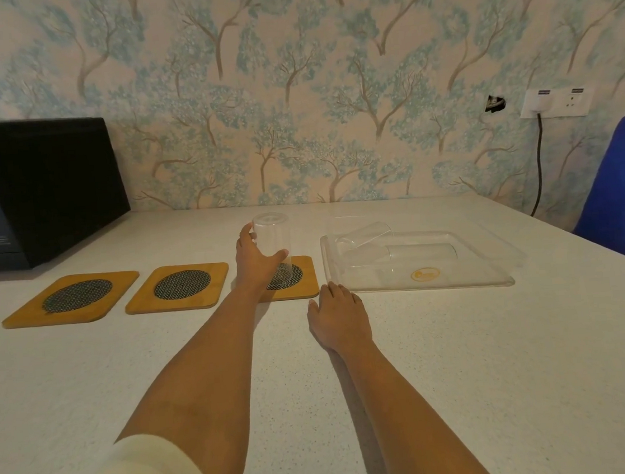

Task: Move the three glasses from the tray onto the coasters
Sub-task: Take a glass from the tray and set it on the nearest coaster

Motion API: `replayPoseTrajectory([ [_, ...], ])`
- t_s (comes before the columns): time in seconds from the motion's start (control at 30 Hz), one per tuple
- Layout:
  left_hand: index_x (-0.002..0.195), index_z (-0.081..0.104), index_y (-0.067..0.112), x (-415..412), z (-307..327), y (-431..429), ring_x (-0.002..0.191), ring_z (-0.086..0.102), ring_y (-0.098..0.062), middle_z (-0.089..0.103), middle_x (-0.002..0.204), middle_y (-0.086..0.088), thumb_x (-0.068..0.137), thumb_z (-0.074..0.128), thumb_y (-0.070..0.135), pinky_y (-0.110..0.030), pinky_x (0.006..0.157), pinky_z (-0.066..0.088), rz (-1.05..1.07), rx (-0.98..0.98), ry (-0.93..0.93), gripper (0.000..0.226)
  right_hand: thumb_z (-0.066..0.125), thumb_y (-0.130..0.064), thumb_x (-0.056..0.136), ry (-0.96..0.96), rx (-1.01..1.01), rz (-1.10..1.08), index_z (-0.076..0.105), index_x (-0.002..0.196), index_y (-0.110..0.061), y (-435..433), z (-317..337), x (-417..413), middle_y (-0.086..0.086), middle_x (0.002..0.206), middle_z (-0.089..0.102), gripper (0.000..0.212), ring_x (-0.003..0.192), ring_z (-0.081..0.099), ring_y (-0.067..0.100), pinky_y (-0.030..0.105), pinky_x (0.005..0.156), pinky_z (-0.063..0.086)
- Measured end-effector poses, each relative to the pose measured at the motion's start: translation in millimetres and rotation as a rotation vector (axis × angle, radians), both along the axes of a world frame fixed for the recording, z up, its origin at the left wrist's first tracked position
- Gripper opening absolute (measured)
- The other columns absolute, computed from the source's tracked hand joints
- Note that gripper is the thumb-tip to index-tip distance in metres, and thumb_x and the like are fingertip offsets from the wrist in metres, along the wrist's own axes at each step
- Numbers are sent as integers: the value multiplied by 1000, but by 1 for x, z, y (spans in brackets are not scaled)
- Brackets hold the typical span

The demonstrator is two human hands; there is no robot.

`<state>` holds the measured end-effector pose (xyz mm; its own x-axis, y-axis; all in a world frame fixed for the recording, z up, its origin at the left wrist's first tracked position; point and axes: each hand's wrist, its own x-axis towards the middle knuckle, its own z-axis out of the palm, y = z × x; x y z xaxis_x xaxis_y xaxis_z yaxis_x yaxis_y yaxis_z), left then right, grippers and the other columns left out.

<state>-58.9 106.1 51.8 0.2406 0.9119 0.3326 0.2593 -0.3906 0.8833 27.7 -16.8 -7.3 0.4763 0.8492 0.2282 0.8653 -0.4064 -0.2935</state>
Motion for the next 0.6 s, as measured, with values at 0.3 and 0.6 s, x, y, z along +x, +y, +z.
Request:
replayPoseTrajectory([
  [0.3, 147, 18, 10, -10, -7, -18, 135, 37, -33, 34, 149, -15, 78, 72, 22, -48, 109, 38, -40, -62, 73, 89, 29, -36, 100, 39, -2, 9, 36, 144, -6, -1, 2, 0, 11, 154, 36, 54, 144, 31, 27, 40, 119, 22],
  [0.6, 141, 35, 14, -16, -30, -48, 134, 42, -29, 43, 145, -10, 82, 64, 32, -49, 107, 41, 73, 130, 279, 68, 36, -30, 99, 76, 3, 44, 54, 125, -3, -21, 11, 1, 13, 133, 56, 42, 125, 50, 28, 41, 106, 37],
])
